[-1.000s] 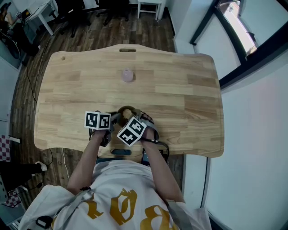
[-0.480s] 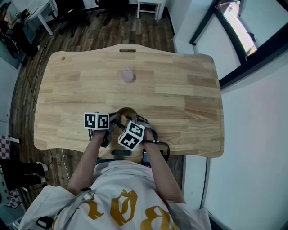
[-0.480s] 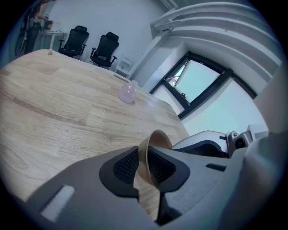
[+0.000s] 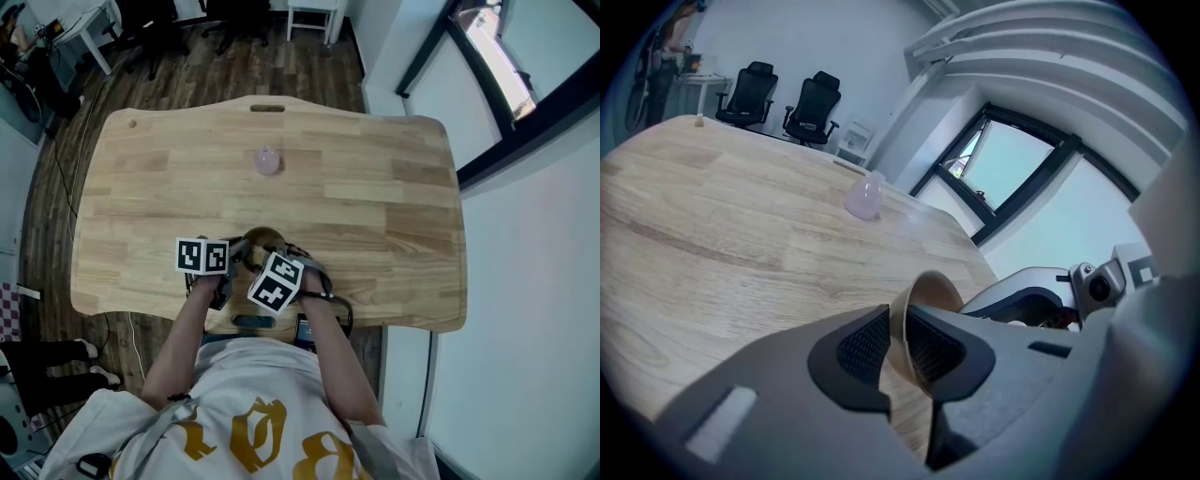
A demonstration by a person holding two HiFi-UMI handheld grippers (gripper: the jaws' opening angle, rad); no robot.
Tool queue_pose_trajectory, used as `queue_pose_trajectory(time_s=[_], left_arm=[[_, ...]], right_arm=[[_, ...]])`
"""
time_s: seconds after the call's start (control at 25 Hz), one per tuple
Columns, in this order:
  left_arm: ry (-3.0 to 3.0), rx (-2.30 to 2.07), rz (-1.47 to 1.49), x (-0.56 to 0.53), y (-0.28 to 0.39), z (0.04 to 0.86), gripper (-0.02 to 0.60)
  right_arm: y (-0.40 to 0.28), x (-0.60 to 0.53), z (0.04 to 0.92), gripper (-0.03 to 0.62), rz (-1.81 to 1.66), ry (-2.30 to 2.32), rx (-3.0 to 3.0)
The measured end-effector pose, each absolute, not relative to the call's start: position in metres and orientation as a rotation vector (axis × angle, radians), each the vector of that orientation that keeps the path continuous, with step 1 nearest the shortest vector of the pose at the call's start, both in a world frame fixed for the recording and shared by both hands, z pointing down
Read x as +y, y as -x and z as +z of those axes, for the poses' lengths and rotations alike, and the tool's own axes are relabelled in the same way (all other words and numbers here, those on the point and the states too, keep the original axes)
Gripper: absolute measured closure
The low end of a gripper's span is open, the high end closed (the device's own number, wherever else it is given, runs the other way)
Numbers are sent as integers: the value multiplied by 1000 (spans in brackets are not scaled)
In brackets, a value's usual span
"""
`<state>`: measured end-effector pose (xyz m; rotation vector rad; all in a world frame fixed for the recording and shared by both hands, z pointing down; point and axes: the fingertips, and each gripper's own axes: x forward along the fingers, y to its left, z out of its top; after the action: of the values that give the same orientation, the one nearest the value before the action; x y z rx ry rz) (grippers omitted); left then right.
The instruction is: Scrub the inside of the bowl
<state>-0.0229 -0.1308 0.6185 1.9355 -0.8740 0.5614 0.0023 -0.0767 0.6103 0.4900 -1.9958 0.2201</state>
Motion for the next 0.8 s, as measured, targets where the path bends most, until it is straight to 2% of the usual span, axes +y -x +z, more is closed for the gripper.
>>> queue_pose_trajectory(time_s=[0.8], left_arm=[[-1988,-885,612,-132,19,612,529]], right_arm=[[-33,-93,620,421,270,-700,-1818]])
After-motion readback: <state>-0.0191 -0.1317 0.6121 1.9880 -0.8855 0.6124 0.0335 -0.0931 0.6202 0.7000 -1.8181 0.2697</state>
